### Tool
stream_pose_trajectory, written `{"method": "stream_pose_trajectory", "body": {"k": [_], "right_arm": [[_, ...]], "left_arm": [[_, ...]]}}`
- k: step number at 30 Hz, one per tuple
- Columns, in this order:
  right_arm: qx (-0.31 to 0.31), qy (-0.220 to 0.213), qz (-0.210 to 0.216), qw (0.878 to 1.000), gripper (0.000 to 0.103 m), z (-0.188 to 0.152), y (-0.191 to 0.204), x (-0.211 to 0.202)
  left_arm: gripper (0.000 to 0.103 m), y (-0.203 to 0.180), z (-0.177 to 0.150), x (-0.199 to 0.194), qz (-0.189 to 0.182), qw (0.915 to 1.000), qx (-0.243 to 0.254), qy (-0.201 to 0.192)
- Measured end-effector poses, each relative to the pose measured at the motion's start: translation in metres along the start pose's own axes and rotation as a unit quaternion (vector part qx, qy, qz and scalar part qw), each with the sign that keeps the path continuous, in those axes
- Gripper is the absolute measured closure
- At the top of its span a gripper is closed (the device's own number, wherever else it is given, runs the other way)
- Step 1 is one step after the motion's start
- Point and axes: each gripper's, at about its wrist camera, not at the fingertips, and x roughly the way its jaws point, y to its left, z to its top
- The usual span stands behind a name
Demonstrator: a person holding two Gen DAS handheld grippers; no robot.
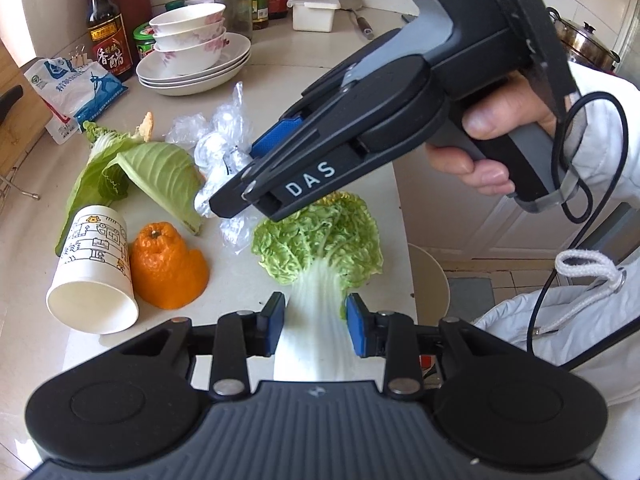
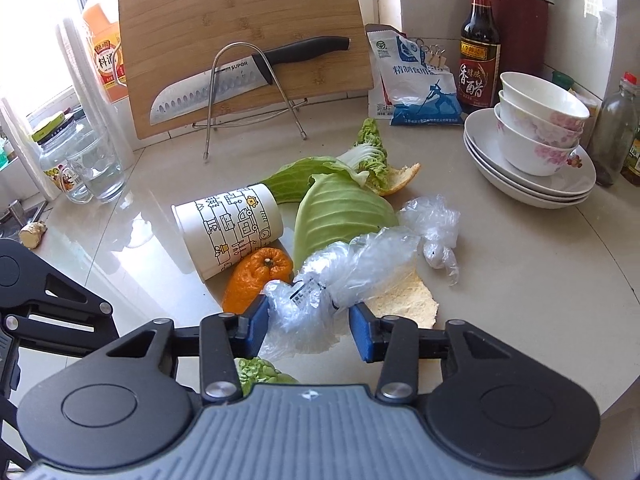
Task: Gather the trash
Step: 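Carry the bag over the white bin and open the right tool while the left carries the leaf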
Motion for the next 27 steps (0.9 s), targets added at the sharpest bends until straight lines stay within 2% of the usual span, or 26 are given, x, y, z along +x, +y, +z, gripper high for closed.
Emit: {"method": "stream_pose_trajectory", "body": {"k": [17,27], "right_arm": [[0.013,-0.045,-0.03,0.998,0.054,-0.014,-0.005,-0.066],[0.017,-0.054,-0.063,0.996,0.054,-0.03,-0.009,-0.095]], "left_arm": [[0.071,-0.014,-0.003,-0.007,0.008,0.9998,0.019,-0.004],[0.071,-0.023,-0.003,-0.011,0.01,0.9995,0.027,-0.009]]}}
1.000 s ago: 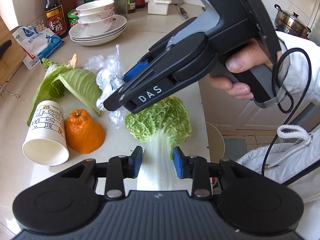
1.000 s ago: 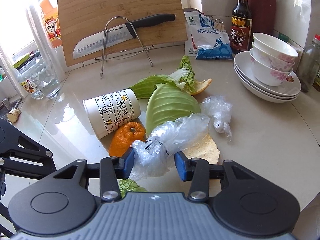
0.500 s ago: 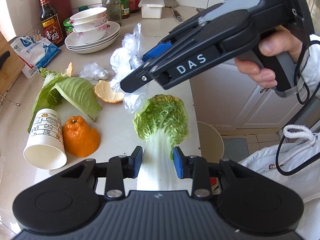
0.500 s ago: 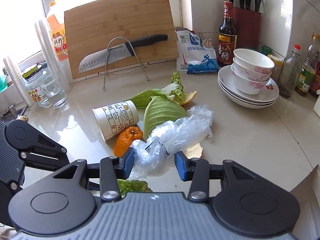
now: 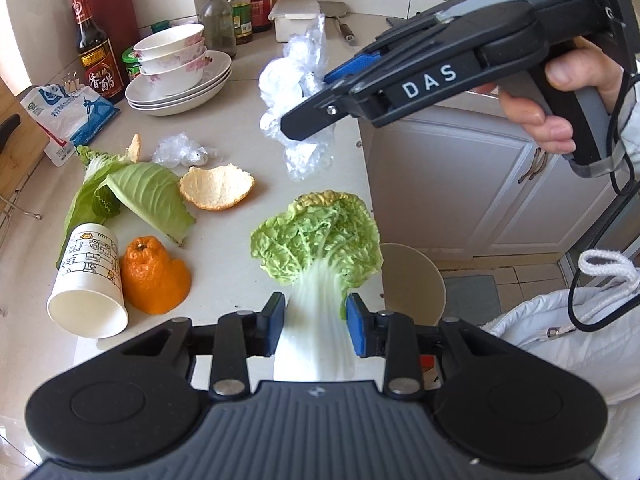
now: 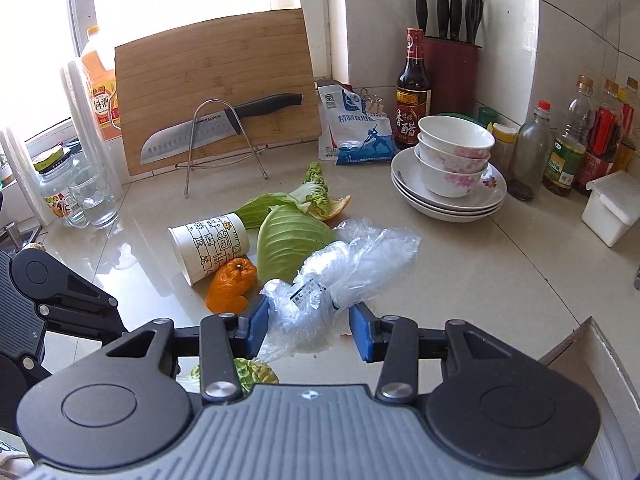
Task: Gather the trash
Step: 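Carry the bag over the white bin and open the right tool while the left carries the leaf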
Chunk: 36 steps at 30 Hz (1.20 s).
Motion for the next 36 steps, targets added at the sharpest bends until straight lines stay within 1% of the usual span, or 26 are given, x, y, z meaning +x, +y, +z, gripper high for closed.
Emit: {"method": "stream_pose_trajectory", "body": {"k": [5,10,15,18,25,29,32,36], "right_arm": [[0.015,0.007,-0.024,1.0,0.054,-0.016,-0.01,-0.015],[0.039,0.015,-0.058,0.997,0.054,-0.039,-0.025,-0.034],[0.065,0.031,-0.095,0.993,0.054,-0.067,-0.042,-0.048],[0.084,0.048,-0.116,0.988,0.054,-0.088,-0.054,-0.051],[0.125,0.104,-0.158,0.974,0.054,-0.146,-0.079,-0.035],[0.141,0.133,-0.166,0.967,0.054,-0.174,-0.09,-0.018],[0.151,0.14,-0.161,0.965,0.054,-0.185,-0.097,-0.008],[0.154,0.145,-0.155,0.965,0.052,-0.189,-0.102,0.003]], "left_arm": [[0.071,-0.008,0.004,0.0,-0.005,0.9999,0.01,-0.004],[0.071,-0.021,0.012,0.002,-0.014,0.9995,0.027,-0.01],[0.071,-0.033,0.023,0.009,-0.025,0.9986,0.044,-0.017],[0.071,-0.041,0.031,0.015,-0.033,0.9979,0.052,-0.018],[0.071,-0.059,0.048,0.036,-0.055,0.9962,0.066,-0.015],[0.071,-0.068,0.056,0.048,-0.066,0.9954,0.068,-0.012],[0.071,-0.073,0.06,0.057,-0.067,0.9953,0.07,-0.007],[0.071,-0.076,0.066,0.066,-0.068,0.9953,0.069,0.0]]}}
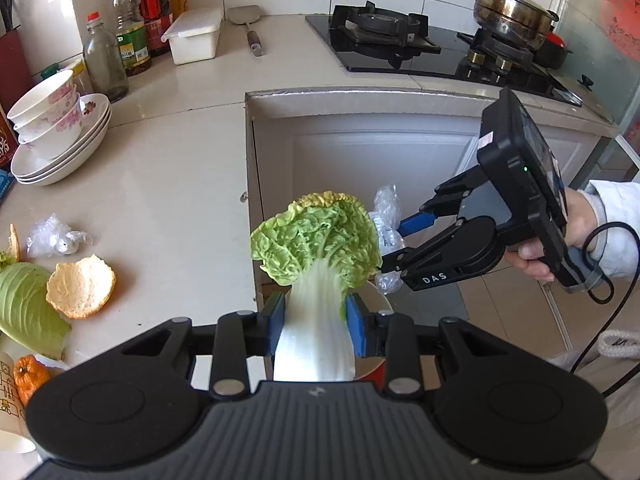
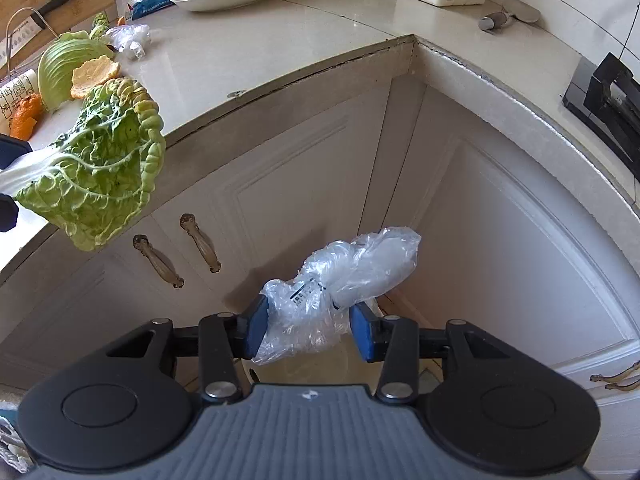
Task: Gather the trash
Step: 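Carry the bag over the white bin and open the right tool while the left carries the leaf, then lower the bok choy leaf into the white bin and open the left tool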
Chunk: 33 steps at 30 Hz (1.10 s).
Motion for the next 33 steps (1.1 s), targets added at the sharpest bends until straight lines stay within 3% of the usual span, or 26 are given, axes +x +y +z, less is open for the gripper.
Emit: {"method": "stream_pose_trajectory", "body": {"k": [3,5,10,17,33], "right_arm": [[-0.001,0.004,0.005,1.0,0.049,0.001,-0.001,0.007],[0.002,0.002,0.006,1.0,0.033,0.002,-0.002,0.009],[0.011,0.002,0.011,1.0,0.03,0.003,-0.004,0.008],[0.015,-0.021,-0.008,1.0,0.008,-0.003,-0.003,-0.017],[0.064,-0.048,-0.059,0.995,0.004,-0.04,-0.01,-0.074]], "left_arm": [[0.071,0.0,0.004,0.006,0.0,1.0,0.0,0.004],[0.071,0.0,0.006,0.01,0.001,1.0,0.001,0.005],[0.071,-0.002,0.012,0.021,-0.005,1.0,0.001,0.007],[0.071,-0.008,0.019,0.043,-0.019,0.9997,0.008,0.013],[0.07,-0.035,0.034,0.103,-0.052,0.9976,0.029,0.034]]}}
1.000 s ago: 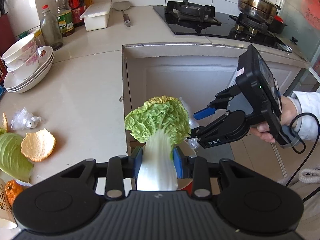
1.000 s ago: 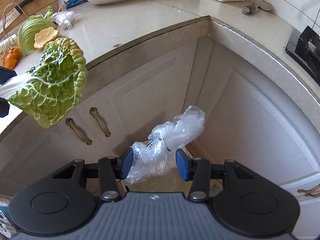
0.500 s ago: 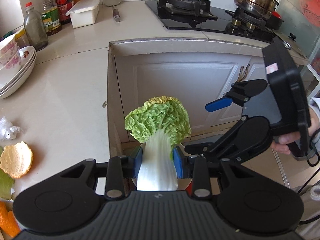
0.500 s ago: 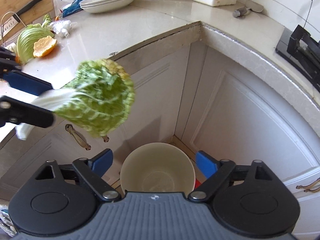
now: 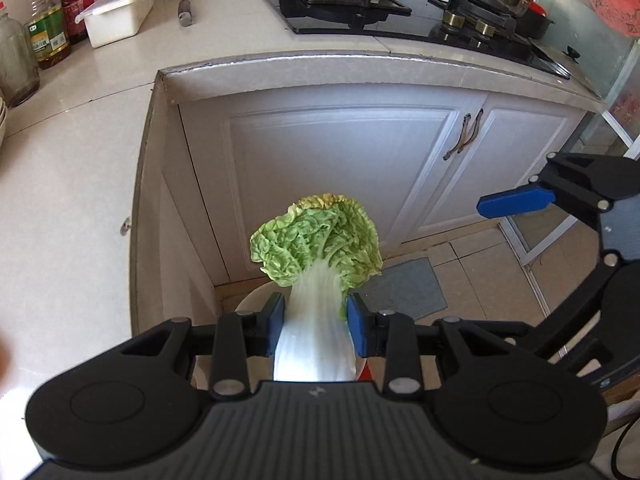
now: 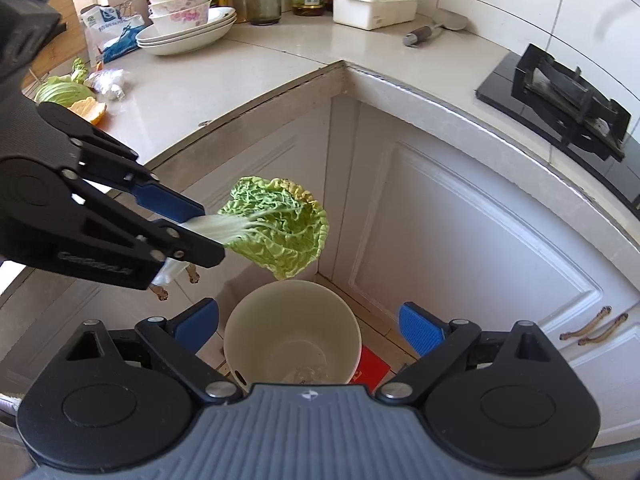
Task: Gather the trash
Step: 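Lower the bok choy leaf into the white bin and open the left tool, then move both tools back up to the trash on the counter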
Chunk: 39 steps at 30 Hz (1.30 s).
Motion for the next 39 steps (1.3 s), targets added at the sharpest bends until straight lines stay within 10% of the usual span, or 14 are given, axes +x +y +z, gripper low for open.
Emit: {"method": "stream_pose_trajectory", "body": {"k": [10,26,39], "right_arm": [[0.024,-0.007,-0.02,0.999,0.004,-0.007,-0.005,-0.012],[-0.019,-0.067,-0.031,0.997,0.001,0.02,0.017,-0.039],[-0.092,-0.106,-0.002,0.99,0.0,0.051,0.052,-0.05]], "left_arm": [[0.024,-0.002,0.008,0.005,0.025,0.999,-0.005,-0.038],[0.018,-0.003,0.002,-0.058,0.102,0.9868,-0.033,-0.121],[0.014,0.018,-0.039,-0.12,0.198,0.9578,-0.124,-0.168]]}}
